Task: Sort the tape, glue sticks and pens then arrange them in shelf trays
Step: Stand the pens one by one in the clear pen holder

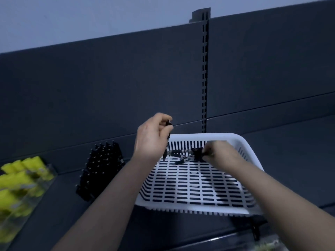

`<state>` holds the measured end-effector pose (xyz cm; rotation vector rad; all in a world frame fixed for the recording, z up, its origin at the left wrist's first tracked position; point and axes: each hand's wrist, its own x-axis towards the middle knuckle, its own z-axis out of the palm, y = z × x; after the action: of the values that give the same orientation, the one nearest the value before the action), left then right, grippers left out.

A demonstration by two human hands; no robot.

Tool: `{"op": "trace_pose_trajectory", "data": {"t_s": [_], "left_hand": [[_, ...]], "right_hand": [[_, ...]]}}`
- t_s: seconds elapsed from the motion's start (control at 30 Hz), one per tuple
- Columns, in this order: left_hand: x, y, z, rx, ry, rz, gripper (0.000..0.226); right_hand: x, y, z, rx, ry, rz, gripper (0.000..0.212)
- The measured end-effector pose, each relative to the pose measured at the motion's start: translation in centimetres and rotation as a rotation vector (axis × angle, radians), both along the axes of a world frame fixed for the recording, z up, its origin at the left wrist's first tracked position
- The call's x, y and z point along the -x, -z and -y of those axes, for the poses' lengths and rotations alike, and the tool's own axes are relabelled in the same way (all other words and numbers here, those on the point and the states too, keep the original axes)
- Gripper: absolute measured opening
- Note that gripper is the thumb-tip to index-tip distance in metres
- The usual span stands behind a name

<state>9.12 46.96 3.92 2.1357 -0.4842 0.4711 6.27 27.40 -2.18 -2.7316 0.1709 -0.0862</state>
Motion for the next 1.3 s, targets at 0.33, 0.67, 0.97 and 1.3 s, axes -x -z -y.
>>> {"op": "trace_pose_trajectory", "data": {"t_s": [0.33, 0.67, 0.97, 1.3], "left_hand": [[4.7, -2.5, -12.9, 0.078, -0.153, 0.120, 0.020], [6.4, 2.0, -18.1, -0.029, -0.188, 0.061, 0.017], [5.9, 3.4, -18.1, -0.077, -0.217, 0.089, 0.017], [5.9, 4.7, -18.3, -0.237, -0.225, 0.120, 0.018]], "right_hand": [[4.6, -7.8, -13.4, -0.434, -0.177, 0.521, 0.020], [5.9, -4.8, -20.3, -0.403, -0.210, 0.409, 0.015], [6.5, -3.4, -20.6, -0.356, -0.210, 0.392, 0.017], [6.4, -3.3, -20.5, -0.363, -0.223, 0.381, 0.019]]}}
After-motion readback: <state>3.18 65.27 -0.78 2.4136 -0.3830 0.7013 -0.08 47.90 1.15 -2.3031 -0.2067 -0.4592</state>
